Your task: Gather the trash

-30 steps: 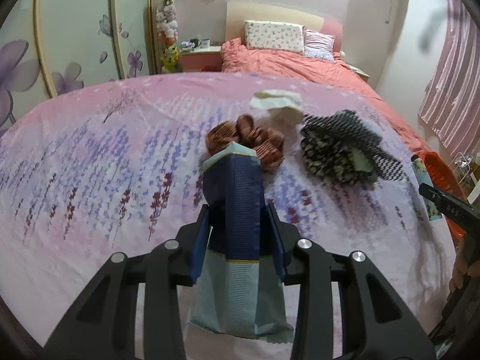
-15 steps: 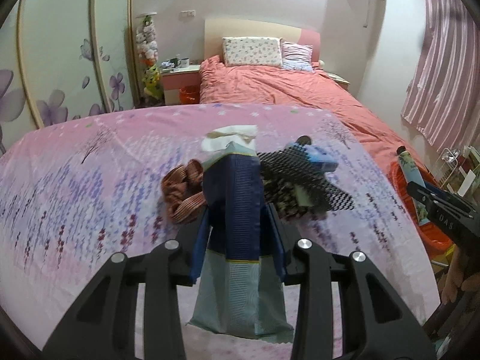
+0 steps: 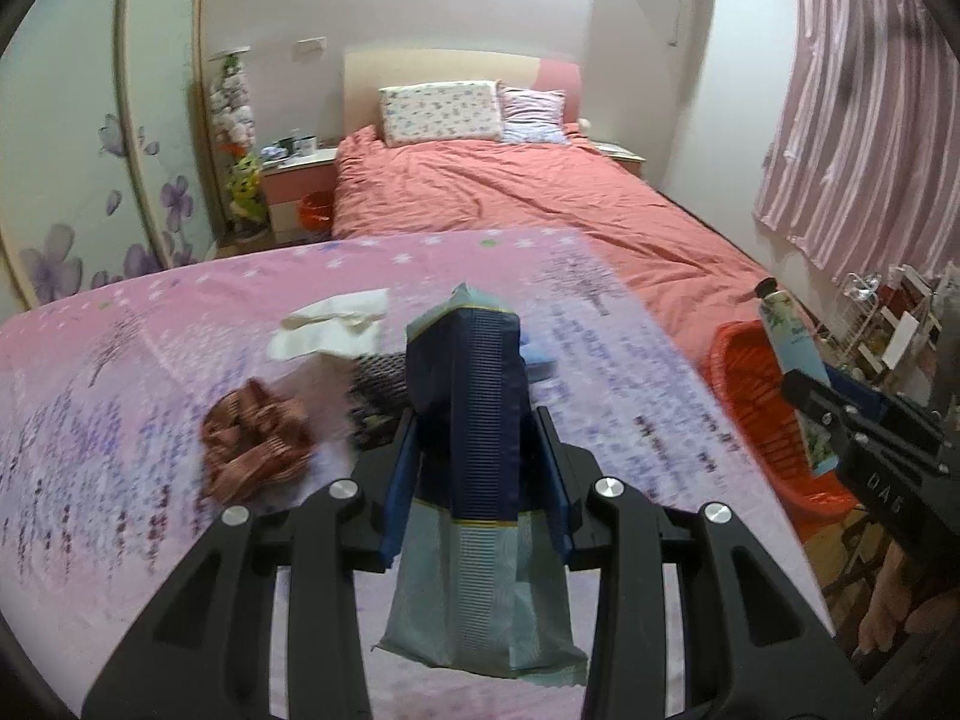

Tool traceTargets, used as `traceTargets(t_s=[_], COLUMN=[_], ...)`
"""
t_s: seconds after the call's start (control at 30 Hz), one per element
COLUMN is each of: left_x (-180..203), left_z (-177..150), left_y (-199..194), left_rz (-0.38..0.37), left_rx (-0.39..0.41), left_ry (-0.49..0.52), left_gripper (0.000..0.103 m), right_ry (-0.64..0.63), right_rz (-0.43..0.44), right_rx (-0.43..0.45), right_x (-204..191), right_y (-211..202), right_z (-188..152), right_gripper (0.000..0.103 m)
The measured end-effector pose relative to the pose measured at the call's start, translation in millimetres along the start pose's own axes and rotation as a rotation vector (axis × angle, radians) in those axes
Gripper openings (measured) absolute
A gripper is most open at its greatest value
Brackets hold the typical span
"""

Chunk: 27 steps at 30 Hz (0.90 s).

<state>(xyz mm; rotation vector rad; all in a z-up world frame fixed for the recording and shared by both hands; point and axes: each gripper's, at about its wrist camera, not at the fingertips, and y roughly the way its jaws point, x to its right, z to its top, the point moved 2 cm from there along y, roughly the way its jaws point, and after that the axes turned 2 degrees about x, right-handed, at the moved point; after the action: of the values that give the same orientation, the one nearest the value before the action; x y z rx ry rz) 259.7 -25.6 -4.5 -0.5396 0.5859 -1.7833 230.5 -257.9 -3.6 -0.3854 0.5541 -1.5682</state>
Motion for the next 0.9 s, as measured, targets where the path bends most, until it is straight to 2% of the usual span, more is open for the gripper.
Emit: traceTargets(t_s=[0.33,0.63,0.9], left_x=[75.4,159.9,226.5], left_z=[16.8,20.2,19.7], left_y=[20.8,45.1,70.5], left_rz=[-0.132,-0.269,-0.358], left_rx=[0.008,-0.004,-0.023], left_ry=[0.067,0.156,0.226], left_gripper=[0.037,0.037,0.037], right_ry=[0.058,0.15,0.232], right_rz=[-0.028,-0.063,-0.101], right_rx=[0.028,0.028,0.023], right_x=[46.7,107.0,152.2], right_y=[-6.1,-1.3,10.5], right_z=[3.4,-0.2,-4.5], right_gripper=[0.03,0.03,0.03])
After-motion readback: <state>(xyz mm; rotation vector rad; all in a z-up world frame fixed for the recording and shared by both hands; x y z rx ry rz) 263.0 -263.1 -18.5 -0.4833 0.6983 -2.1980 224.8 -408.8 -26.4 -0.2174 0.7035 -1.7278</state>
